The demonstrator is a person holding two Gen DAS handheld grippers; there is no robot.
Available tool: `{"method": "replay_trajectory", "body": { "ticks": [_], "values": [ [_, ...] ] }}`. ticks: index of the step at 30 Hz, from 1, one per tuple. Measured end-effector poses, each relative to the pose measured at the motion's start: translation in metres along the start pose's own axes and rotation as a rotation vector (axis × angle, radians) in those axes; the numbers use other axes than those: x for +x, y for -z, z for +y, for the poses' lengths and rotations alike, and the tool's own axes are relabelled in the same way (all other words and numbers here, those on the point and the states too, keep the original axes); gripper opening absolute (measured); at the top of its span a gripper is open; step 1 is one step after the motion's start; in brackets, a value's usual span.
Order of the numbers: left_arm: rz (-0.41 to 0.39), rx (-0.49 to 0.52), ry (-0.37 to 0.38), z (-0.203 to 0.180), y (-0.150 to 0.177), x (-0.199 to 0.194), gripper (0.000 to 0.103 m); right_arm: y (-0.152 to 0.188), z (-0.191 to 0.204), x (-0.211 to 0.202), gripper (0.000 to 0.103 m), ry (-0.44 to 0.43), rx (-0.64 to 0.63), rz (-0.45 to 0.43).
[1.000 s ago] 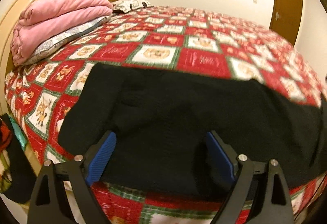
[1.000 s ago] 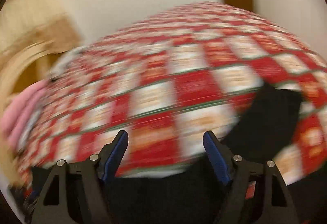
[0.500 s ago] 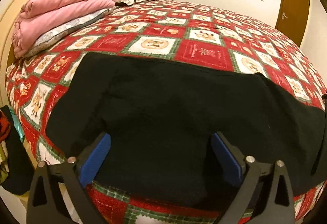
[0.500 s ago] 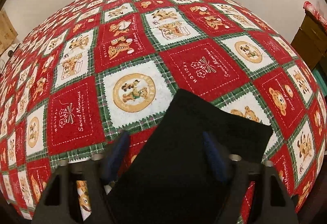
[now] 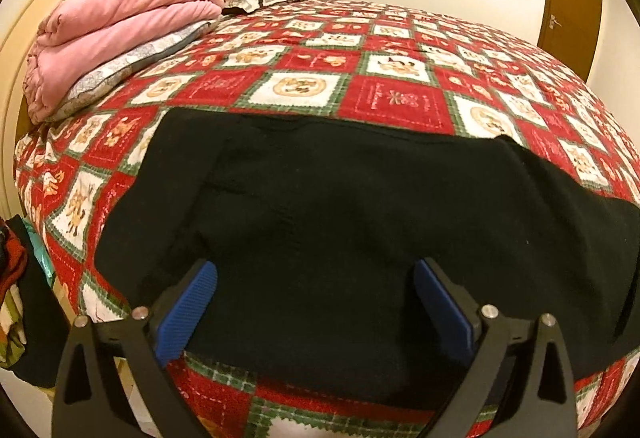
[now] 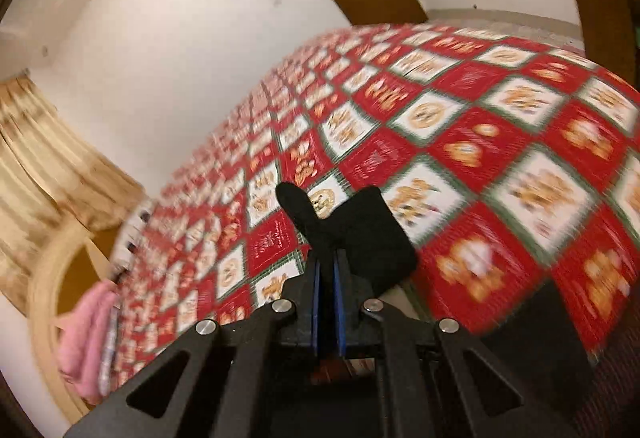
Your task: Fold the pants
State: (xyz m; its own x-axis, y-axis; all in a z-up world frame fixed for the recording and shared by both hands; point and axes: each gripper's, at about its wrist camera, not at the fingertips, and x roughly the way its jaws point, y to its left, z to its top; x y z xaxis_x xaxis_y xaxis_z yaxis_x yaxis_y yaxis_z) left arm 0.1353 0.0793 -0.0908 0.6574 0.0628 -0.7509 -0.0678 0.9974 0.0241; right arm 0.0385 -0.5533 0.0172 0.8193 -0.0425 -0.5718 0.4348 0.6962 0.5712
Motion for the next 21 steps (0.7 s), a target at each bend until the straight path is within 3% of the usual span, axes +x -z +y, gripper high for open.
{"method": "replay_trajectory", "body": {
  "ticks": [3,9,13,16,18,19,21],
  "values": [
    [-0.007,0.007,-0.002,0.000,0.000,0.000,0.102,0.024,-0.041,-0.042,0.006,0.009,0.073,-0.043],
    [-0.022,0.036,-0.021,-0.004,0.000,-0.001,0.102,0.072,-0.108,-0.068,0.009,0.053,0.159,0.024],
    [-0.034,0.068,-0.048,-0.008,-0.002,-0.002,0.103,0.077,-0.131,-0.080,0.011,0.180,0.196,0.050],
    [-0.034,0.074,-0.058,-0.009,-0.003,-0.002,0.103,0.070,-0.136,-0.100,0.012,0.340,0.157,-0.017],
    [-0.034,0.077,-0.068,-0.010,-0.003,-0.003,0.103,0.060,-0.130,-0.106,0.014,0.370,0.092,-0.066],
    [-0.035,0.080,-0.074,-0.011,-0.003,-0.004,0.103,0.052,-0.126,-0.103,0.015,0.344,0.067,-0.063],
    [-0.044,0.088,-0.087,-0.015,-0.003,-0.010,0.102,0.039,-0.122,-0.090,0.040,0.261,0.034,-0.018]
  ]
}}
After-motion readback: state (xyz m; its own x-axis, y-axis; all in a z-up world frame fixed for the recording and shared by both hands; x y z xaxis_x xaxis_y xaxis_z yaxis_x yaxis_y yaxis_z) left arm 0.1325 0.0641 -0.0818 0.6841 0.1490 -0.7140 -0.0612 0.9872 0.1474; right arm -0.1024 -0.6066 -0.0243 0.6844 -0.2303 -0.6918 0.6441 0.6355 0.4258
